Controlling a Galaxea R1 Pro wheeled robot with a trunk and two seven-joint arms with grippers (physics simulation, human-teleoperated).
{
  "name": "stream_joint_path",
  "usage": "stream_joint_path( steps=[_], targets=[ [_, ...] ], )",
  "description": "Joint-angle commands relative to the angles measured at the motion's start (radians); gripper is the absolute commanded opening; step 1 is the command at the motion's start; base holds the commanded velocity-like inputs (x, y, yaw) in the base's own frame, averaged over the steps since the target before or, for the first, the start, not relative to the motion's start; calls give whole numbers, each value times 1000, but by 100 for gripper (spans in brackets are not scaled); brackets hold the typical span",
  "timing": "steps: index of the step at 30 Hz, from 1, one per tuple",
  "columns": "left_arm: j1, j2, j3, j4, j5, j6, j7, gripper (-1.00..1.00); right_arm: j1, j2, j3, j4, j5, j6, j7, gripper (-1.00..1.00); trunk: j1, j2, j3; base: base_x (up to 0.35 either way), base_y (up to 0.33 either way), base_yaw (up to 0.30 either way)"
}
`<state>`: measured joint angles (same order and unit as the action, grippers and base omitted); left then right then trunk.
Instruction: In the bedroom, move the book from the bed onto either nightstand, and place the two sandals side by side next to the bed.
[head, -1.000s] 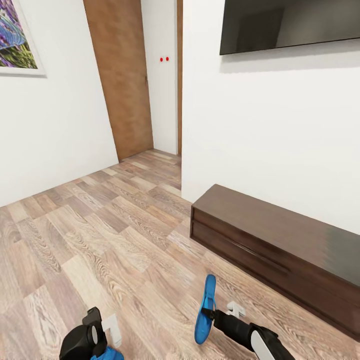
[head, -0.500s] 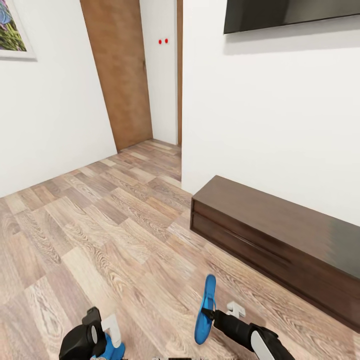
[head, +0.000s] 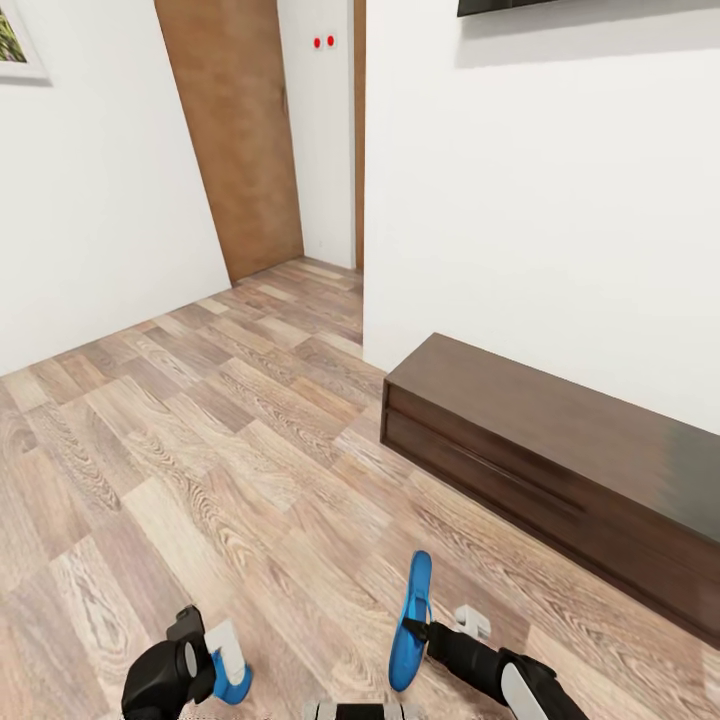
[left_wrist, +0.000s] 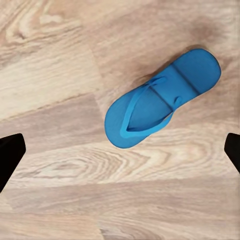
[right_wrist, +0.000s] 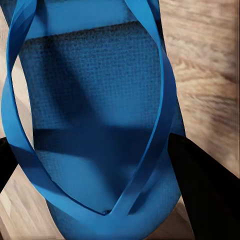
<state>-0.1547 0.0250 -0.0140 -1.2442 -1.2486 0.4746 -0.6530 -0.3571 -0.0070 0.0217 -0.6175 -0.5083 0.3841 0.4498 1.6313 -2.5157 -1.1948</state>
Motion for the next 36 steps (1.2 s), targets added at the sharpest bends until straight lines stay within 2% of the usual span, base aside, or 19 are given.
stream_joint_path(
  steps=[1,5,23,36],
  targets=[
    [-4,0,-1,-1,-6,3,-7,100,0,-1,2,-1,-12,6,-1,-100,0,-1,-5,0,0,0],
    [-32,0,-2,-1,-6,3,-9,100,0,-1,1,1,-12,7,0,-100,2,-2,-20,0,0,0],
    [-36,4,0,-2,-11,1,-7,100,0,-1,1,1,-11,7,0,-100,10,-6,-90,0,0,0],
    [-36,3,1,-2,-11,1,-7,100,0,-2,0,-2,-11,2,1,-100,10,-6,-90,0,0,0]
  ],
)
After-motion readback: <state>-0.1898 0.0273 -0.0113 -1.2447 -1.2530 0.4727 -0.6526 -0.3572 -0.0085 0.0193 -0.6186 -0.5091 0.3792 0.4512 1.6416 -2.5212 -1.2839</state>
